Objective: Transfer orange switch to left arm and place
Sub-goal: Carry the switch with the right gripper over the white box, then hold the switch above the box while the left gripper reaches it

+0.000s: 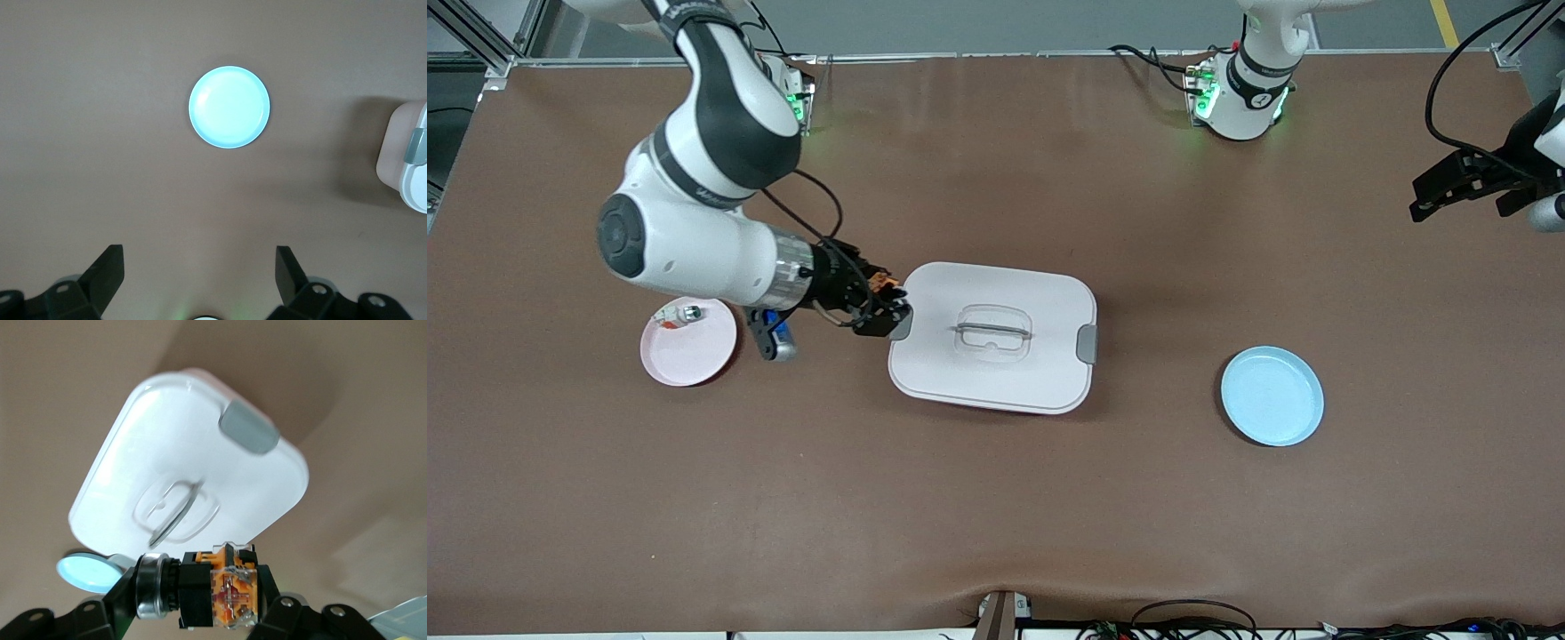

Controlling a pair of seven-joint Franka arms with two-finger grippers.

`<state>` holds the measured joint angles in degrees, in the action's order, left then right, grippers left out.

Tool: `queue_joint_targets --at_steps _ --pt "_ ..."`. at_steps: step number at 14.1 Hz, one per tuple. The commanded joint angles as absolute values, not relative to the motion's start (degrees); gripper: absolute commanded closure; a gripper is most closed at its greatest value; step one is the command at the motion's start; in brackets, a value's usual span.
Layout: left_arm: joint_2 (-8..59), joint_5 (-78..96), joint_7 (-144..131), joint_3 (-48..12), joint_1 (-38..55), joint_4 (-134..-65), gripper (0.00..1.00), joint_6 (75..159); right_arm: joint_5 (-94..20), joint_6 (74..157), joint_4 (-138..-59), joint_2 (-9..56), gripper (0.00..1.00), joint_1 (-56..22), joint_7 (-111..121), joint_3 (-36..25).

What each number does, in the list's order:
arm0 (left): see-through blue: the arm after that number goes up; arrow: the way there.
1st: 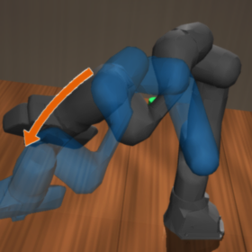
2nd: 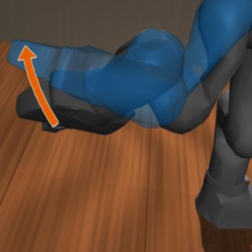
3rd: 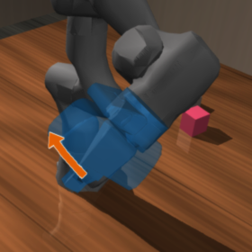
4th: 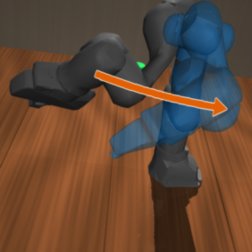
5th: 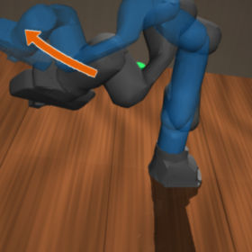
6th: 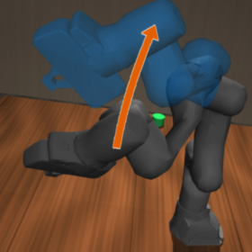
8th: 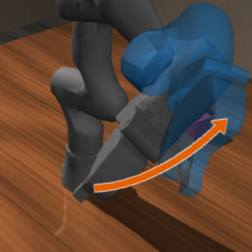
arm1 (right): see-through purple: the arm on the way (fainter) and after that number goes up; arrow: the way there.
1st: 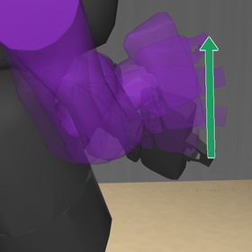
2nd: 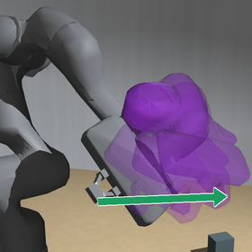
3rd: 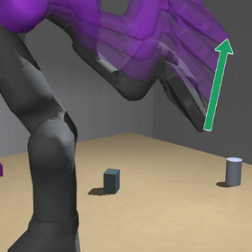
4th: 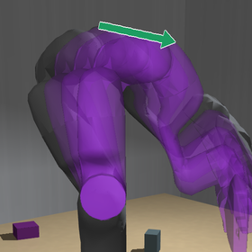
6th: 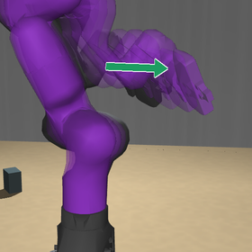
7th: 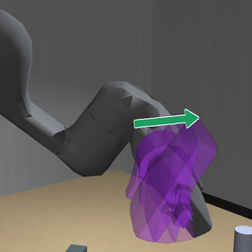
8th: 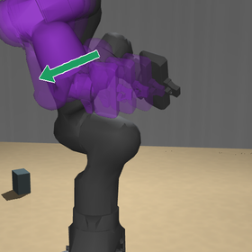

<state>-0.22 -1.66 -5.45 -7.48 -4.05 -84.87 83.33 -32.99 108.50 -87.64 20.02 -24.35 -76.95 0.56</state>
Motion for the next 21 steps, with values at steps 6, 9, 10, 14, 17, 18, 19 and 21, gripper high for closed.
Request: queue_joint_targets --at_steps 6,9,10,14,17,18,19,21 --pt "0.26 -0.45 -4.22 -7.29 -4.13 -84.2 0.0 83.41 -35.42 116.81 -79.73 25.65 1.0 -31.02 -101.65 -0.18" --pt "1.49 8.24 -5.27 -7.21 -4.04 -84.2 0.0 84.19 -35.42 116.72 -75.77 27.68 1.0 -32.43 -107.04 -0.18" --pt "2.1 9.48 -5.36 -7.29 -3.87 -84.29 0.0 85.59 -35.42 116.72 -75.67 27.69 1.0 -32.61 -107.31 -0.18" --pt "4.56 14.31 -5.45 -9.57 -1.94 -84.37 0.0 91.48 -35.59 116.72 -75.15 27.6 1.0 -33.49 -108.37 -0.09" --pt "7.28 24.4 -5.27 -11.86 -1.85 -84.38 0.0 96.23 -35.6 116.72 -74.01 27.6 1.0 -33.57 -109.42 -0.09" --pt "8.51 27.48 -5.27 -12.74 -1.76 -84.46 0.0 97.55 -35.6 116.81 -73.92 27.6 1.0 -33.57 -109.42 -0.09" --pt "9.66 29.95 -4.4 -13.88 -1.5 -84.46 0.0 99.04 -35.6 116.72 -73.92 27.6 1.0 -33.57 -109.42 -0.09" --pt "12.12 33.82 -4.22 -15.46 -0.62 -84.46 0.0 103.33 -35.6 116.81 -73.92 27.6 1.0 -33.57 -109.51 -0.09"
